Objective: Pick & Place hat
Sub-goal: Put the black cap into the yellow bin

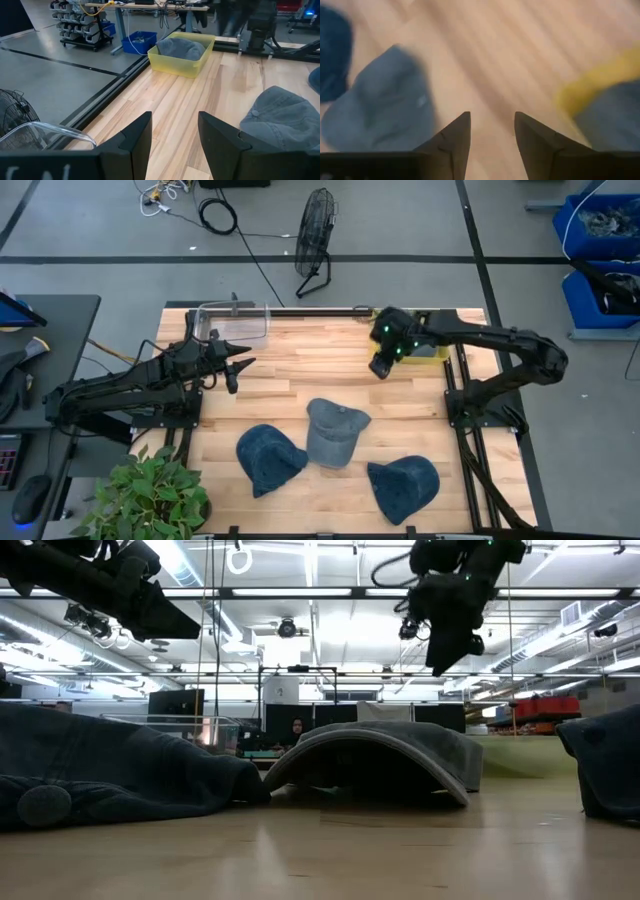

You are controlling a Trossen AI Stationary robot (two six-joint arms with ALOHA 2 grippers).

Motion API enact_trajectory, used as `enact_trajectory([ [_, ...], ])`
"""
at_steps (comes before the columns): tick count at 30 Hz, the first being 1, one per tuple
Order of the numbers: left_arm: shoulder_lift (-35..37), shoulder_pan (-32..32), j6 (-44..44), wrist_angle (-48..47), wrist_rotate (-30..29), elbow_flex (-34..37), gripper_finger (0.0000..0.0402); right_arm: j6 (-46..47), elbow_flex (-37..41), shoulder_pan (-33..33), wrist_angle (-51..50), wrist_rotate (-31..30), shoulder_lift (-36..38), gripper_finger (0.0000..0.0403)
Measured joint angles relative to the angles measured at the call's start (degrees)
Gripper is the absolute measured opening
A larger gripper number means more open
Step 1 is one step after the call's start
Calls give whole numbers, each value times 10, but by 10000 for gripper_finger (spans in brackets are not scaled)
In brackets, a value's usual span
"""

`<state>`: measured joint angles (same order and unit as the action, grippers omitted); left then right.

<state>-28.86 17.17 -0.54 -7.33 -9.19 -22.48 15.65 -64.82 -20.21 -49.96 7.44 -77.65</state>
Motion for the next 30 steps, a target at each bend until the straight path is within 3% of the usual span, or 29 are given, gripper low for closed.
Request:
enact_trajectory([
  [9, 0, 0, 0, 0, 0, 0, 165, -5, 1, 137, 18, 1, 0, 158],
  [17, 0, 0, 0, 0, 0, 0, 165, -26, 81, 223, 190, -4, 0, 158],
  [26, 0, 0, 18, -2, 0, 0, 165, -20, 175, 265, 403, -5, -16, 158],
  [30, 0, 0, 32, -1, 0, 0, 165, -31, 188, 273, 420, -5, -51, 158],
])
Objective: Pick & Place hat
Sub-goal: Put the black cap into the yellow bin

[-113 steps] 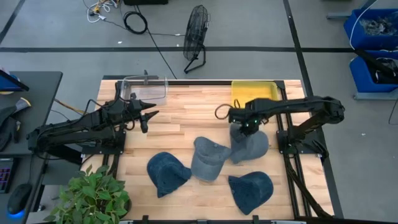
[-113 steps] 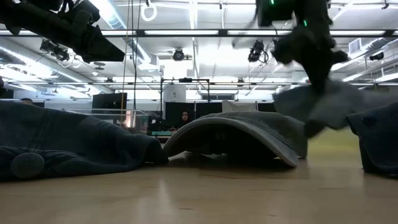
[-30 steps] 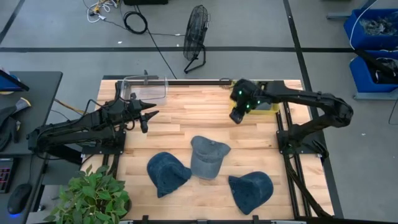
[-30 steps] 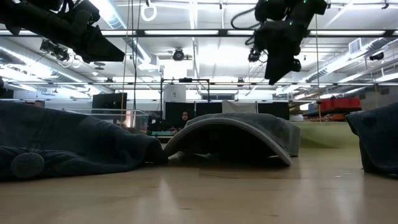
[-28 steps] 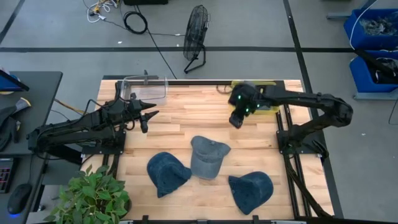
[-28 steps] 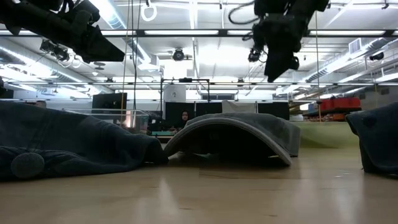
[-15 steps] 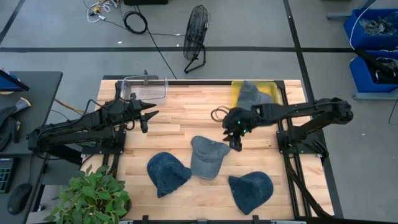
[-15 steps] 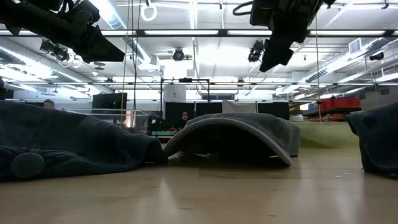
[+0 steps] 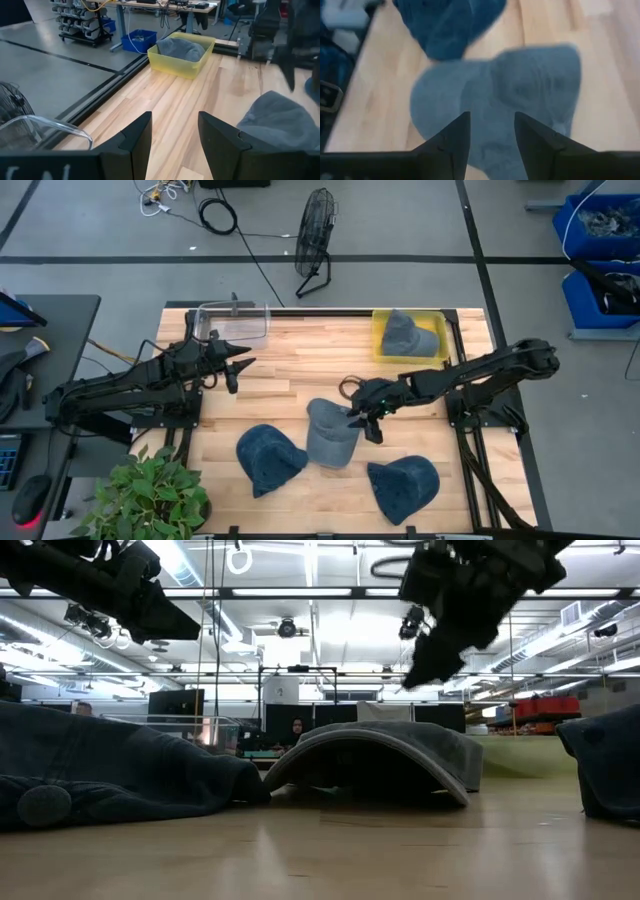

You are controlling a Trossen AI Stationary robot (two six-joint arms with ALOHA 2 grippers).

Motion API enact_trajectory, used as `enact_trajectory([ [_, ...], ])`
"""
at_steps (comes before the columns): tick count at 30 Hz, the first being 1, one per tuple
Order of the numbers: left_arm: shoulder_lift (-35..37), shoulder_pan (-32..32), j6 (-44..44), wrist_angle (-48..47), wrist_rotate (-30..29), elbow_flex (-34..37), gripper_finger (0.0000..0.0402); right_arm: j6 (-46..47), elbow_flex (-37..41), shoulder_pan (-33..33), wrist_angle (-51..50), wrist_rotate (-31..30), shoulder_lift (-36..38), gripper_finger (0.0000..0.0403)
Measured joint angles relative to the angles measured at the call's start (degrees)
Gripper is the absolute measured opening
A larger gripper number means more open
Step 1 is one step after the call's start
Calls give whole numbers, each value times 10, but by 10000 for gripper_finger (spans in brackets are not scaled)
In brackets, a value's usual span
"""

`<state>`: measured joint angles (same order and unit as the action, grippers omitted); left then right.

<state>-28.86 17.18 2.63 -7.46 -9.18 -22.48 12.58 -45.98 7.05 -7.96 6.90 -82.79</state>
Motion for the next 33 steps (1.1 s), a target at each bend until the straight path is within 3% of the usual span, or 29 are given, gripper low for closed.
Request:
enact_trajectory([
  [10, 0, 0, 17, 1, 0, 0, 165, 0, 2, 0, 18, 36, -108, 158],
  [19, 0, 0, 14, 1, 0, 0, 165, 0, 2, -1, 16, 45, -123, 154],
  [23, 0, 0, 12, 1, 0, 0, 165, -19, 2, -1, -6, 63, -122, 113],
  [28, 0, 0, 12, 1, 0, 0, 165, -66, -10, -1, -84, 77, -122, 15],
  [33, 0, 0, 12, 1, 0, 0, 165, -221, -105, 0, -270, 67, -122, 14],
])
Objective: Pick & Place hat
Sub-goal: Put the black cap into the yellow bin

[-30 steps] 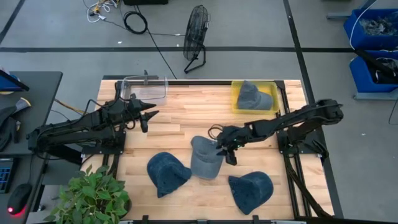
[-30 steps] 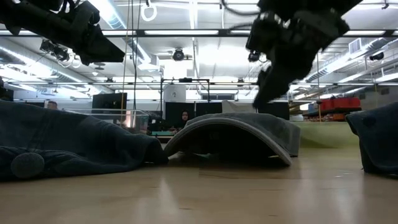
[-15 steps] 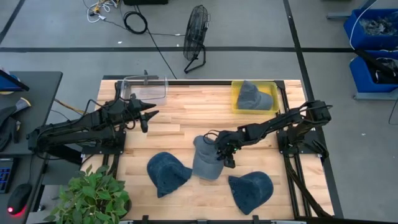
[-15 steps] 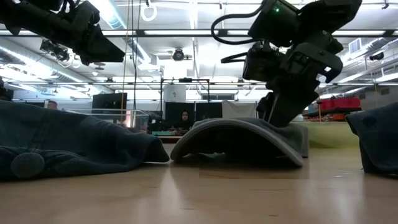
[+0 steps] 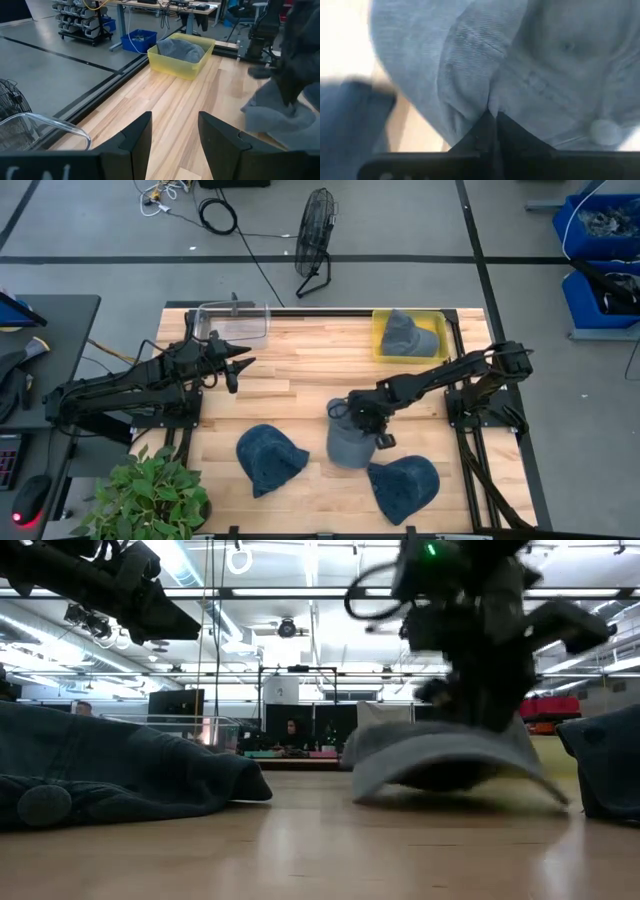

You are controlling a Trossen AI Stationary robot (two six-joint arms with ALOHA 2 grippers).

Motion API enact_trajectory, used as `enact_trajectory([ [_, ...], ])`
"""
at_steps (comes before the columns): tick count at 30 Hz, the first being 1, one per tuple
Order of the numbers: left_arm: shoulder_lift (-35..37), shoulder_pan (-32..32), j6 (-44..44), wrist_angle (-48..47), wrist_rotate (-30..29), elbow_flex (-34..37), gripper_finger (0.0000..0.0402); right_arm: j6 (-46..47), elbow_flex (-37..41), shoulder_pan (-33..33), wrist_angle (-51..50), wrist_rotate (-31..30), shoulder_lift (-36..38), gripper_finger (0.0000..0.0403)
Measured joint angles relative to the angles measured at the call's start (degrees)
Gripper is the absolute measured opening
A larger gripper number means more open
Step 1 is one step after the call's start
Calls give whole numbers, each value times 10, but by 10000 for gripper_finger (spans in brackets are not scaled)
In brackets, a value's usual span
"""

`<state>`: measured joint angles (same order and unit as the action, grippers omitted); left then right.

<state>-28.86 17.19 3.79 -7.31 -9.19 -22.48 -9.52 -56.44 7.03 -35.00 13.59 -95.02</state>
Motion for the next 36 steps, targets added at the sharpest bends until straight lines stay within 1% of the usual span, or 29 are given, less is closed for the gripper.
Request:
enact_trajectory([
  [3, 0, 0, 0, 0, 0, 0, 165, -110, -86, 0, -135, -47, 0, 7],
  [7, 0, 0, -1, 0, 0, 0, 165, -223, -203, -1, -316, -175, 0, 6],
  [10, 0, 0, -2, 0, 0, 0, 165, -272, -271, -9, -442, -275, 0, 4],
  [13, 0, 0, -2, 0, 0, 0, 165, -301, -317, -27, -545, -336, 1, 4],
  [14, 0, 0, -1, 0, 0, 0, 165, -314, -322, -35, -556, -347, 2, 3],
  [17, 0, 0, -1, 0, 0, 0, 165, -359, -321, -68, -531, -365, 26, 3],
  [19, 0, 0, -1, 0, 0, 0, 165, -397, -320, -92, -550, -371, 38, 3],
  [24, 0, 0, -1, -1, 0, 0, 165, -486, -316, -156, -551, -433, 69, 3],
  [31, 0, 0, -1, 1, -2, 0, 165, -571, -315, -263, -551, -432, 95, 3],
  [36, 0, 0, 4, 2, -2, 0, 165, -680, -315, -324, -550, -389, 91, 3],
])
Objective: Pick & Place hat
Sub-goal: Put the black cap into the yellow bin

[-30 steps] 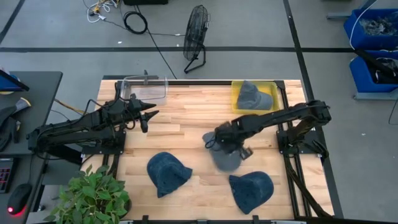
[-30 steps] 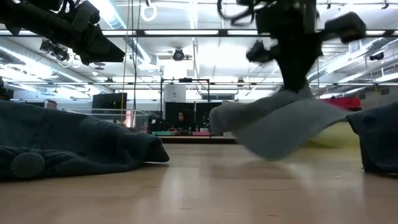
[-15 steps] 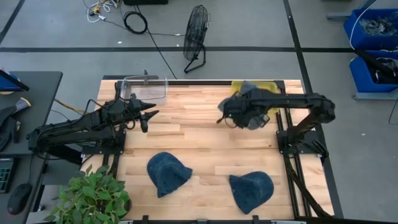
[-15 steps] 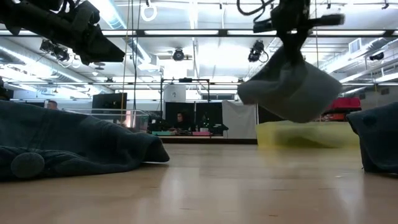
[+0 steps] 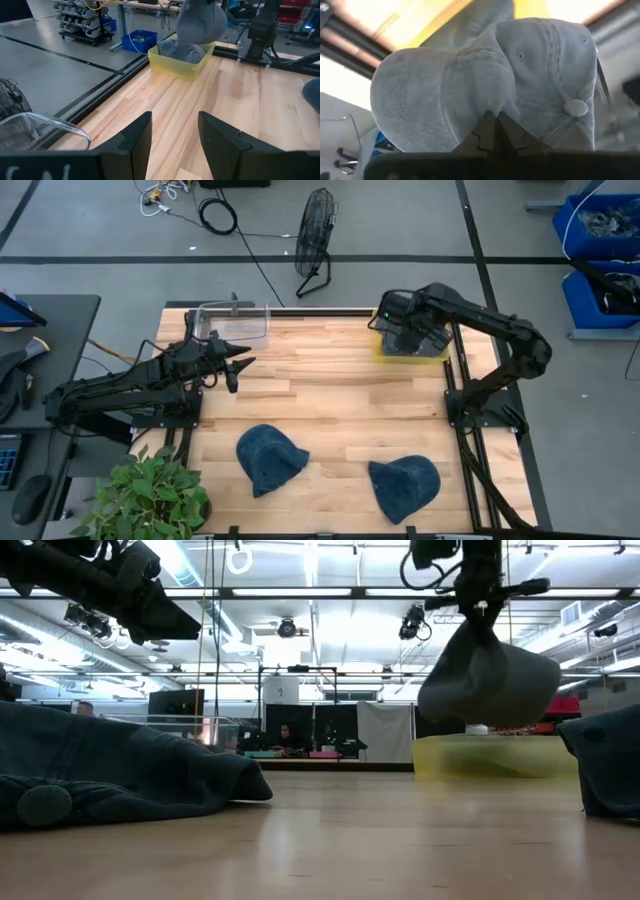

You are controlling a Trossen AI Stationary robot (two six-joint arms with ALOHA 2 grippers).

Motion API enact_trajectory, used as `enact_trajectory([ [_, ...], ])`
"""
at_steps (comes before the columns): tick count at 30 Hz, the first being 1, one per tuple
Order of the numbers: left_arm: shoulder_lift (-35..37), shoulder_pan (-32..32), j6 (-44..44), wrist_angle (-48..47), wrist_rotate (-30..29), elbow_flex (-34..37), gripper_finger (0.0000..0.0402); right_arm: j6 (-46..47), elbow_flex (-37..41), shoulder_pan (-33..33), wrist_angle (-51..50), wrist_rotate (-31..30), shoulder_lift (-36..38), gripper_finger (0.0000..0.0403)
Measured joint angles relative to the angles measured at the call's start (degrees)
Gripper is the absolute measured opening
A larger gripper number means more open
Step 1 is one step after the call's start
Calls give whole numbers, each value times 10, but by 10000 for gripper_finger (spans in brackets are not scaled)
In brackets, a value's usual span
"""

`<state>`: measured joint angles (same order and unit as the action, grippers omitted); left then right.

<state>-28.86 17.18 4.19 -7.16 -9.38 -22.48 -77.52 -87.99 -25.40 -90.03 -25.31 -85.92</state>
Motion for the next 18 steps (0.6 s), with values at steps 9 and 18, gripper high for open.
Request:
enact_trajectory([
  [9, 0, 0, 16, 1, -28, 0, 165, -140, 122, -106, 36, 40, -3, 3],
  [18, 0, 0, 54, 1, -87, 0, 165, -149, 243, -110, 247, -23, -4, 25],
])
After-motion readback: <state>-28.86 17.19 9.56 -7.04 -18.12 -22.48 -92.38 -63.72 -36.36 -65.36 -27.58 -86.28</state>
